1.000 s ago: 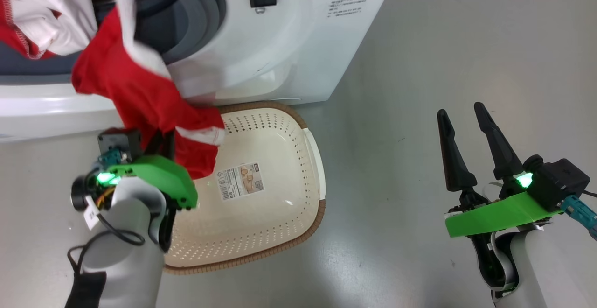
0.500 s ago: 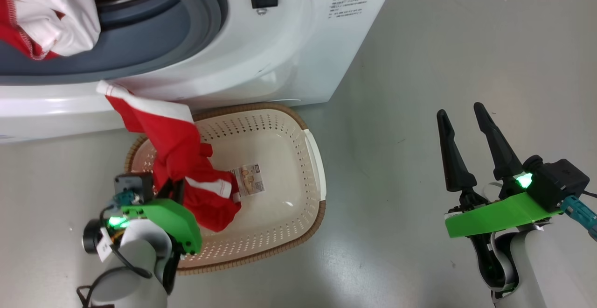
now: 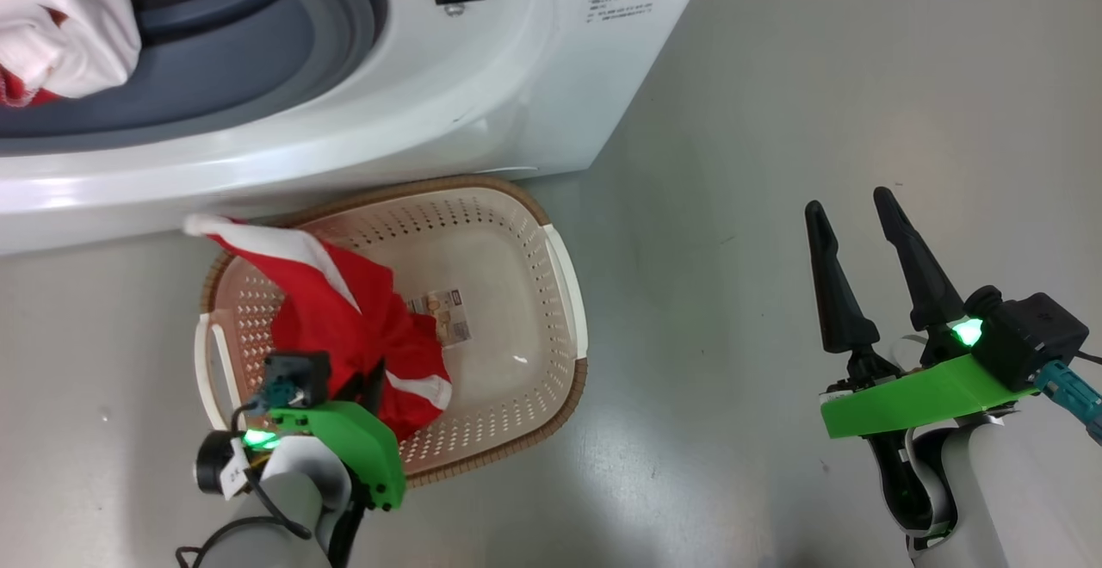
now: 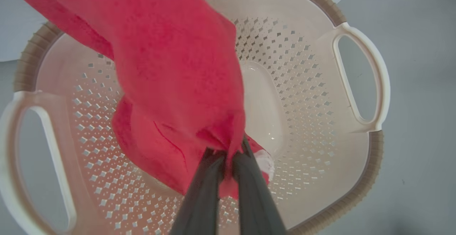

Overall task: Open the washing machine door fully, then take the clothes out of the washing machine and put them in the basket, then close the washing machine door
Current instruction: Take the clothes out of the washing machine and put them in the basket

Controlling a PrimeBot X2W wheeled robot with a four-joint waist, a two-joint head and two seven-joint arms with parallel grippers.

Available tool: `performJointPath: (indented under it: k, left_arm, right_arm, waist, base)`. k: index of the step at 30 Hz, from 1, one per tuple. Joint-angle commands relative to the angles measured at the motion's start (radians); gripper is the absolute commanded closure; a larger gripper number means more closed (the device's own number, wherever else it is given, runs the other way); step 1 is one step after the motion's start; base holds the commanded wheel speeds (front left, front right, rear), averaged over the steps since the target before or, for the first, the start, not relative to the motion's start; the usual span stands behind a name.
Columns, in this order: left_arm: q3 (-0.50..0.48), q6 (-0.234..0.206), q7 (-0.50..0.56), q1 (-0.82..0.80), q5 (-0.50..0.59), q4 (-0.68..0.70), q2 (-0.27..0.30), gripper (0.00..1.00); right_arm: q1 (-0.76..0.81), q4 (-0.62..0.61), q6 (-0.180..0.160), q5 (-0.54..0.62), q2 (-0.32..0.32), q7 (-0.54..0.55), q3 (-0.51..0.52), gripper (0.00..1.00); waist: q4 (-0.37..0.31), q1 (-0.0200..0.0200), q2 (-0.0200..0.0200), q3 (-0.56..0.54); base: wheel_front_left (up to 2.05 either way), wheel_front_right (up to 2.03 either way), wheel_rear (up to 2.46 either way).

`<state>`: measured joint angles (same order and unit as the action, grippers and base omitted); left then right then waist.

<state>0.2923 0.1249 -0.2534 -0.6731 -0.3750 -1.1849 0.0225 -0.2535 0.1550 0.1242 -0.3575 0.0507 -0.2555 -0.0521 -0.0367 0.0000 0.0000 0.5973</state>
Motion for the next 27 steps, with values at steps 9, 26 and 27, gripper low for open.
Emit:
performJointPath:
  k: [9,26,27]
  left_arm:
    - [0.139,0.006,0.007,0.008,-0.155,-0.004,0.042,1.0]
    - [0.202,0.006,-0.008,-0.009,-0.276,0.03,0.095,0.0]
    - [0.199,0.006,-0.008,-0.005,-0.277,0.037,0.098,0.0]
  right_arm:
    - [0.013,-0.036,0.007,0.018,-0.001,-0.006,-0.02,0.0]
    - [0.015,-0.02,0.007,0.021,-0.001,-0.006,-0.012,0.0]
    - [0.016,-0.019,0.007,0.022,-0.001,-0.006,-0.012,0.0]
  waist:
    - [-0.012,0.0,0.0,0.035]
    - [0.004,0.0,0.0,-0.008]
    - [0.006,0.0,0.0,-0.016]
  base:
    - [0.0,0.0,0.0]
    - [0.0,0.0,0.0]
    - [0.0,0.0,0.0]
